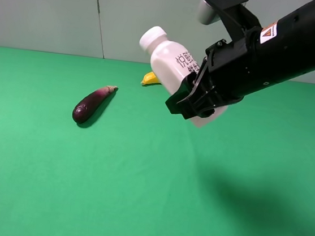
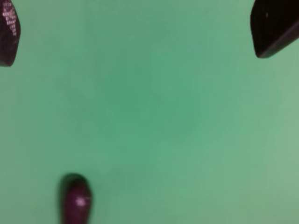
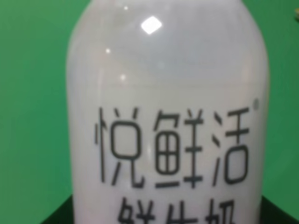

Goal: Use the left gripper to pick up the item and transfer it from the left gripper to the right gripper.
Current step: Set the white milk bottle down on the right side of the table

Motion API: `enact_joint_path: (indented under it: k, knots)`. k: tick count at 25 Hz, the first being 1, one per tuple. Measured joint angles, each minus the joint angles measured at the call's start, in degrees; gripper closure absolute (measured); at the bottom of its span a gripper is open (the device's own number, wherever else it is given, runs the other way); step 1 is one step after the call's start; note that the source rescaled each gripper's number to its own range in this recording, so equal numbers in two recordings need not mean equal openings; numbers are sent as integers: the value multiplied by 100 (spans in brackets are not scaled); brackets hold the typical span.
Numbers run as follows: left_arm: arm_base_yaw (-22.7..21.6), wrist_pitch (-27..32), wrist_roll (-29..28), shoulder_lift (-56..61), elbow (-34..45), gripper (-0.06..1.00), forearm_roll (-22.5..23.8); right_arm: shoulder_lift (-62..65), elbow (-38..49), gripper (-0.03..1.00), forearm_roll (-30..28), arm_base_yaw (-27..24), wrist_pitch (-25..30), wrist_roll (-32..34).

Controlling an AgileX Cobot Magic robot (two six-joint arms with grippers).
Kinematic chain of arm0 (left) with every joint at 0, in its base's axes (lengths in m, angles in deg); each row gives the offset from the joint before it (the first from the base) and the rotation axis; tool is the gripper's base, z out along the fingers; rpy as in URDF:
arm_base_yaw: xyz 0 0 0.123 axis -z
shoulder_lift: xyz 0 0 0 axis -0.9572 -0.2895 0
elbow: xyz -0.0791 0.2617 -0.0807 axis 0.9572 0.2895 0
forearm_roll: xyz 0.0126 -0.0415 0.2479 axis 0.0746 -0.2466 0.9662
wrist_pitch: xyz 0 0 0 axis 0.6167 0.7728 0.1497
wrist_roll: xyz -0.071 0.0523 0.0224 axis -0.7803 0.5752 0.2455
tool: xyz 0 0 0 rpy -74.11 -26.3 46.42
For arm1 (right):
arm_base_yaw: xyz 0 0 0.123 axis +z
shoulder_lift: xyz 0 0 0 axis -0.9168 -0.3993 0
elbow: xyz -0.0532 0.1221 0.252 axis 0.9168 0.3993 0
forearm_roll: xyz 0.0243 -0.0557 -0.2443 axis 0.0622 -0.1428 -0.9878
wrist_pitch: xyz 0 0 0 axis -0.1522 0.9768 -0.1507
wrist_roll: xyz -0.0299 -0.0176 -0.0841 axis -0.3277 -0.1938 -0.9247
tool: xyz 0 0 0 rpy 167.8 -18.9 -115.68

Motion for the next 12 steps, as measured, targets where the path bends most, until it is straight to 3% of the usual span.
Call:
enact_joint_path:
  k: [6,12]
  knots:
    - [-397,0,0,0,0,-2,11,-13,0,96,-1026,-15,4,931]
    - [-409,0,0,0,0,-2,11,-368,0,96,-1458,-285,110,1537]
